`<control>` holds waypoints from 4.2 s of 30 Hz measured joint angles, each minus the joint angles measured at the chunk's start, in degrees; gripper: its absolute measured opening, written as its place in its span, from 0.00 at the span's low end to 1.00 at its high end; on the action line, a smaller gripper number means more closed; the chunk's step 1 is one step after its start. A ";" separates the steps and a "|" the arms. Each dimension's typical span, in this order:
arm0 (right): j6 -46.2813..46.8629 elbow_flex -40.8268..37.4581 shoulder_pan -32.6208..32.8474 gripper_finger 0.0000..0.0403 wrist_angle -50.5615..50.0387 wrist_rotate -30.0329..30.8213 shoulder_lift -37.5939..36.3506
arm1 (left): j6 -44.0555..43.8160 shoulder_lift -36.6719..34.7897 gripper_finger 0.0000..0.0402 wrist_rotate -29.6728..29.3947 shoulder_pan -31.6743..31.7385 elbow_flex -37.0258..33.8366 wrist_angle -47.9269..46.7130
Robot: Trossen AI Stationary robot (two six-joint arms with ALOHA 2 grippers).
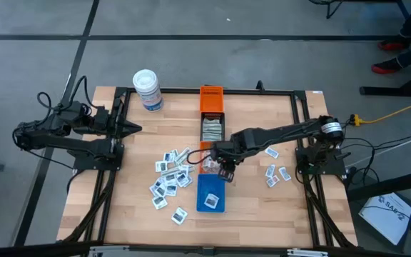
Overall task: Pick & Place First Aid Supplies
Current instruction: Put the orange ointment pack into the bottom orange bin
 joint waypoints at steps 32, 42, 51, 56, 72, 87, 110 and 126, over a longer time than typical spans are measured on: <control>43.18 -26.93 14.51 0.39 -9.53 -0.24 -15.18 | 0.01 0.01 0.02 -0.01 0.02 0.00 0.00; 48.59 -36.03 17.90 0.39 2.91 -2.64 -15.12 | 0.01 0.01 0.03 -0.01 0.01 0.00 0.00; 50.45 -42.30 18.55 0.39 9.28 -4.81 -15.09 | 0.02 0.02 0.03 -0.02 0.00 0.00 0.00; 50.47 -44.77 18.53 0.39 13.20 -4.04 -15.07 | 0.01 0.01 0.03 -0.01 0.01 0.00 0.00; 51.88 -46.72 18.42 0.28 17.11 -3.39 -12.85 | 0.02 0.02 0.03 0.00 0.02 0.00 0.00; 51.98 -43.68 18.46 0.02 15.84 -2.60 -12.53 | 0.00 0.02 0.03 -0.02 0.01 0.00 0.00; 37.09 -18.63 10.76 0.01 -1.26 9.29 -12.62 | 0.02 0.00 0.03 -0.01 0.01 0.00 0.00; 14.43 -9.56 2.15 0.01 0.81 10.73 -10.58 | 0.01 -0.01 0.02 -0.02 0.01 0.00 0.00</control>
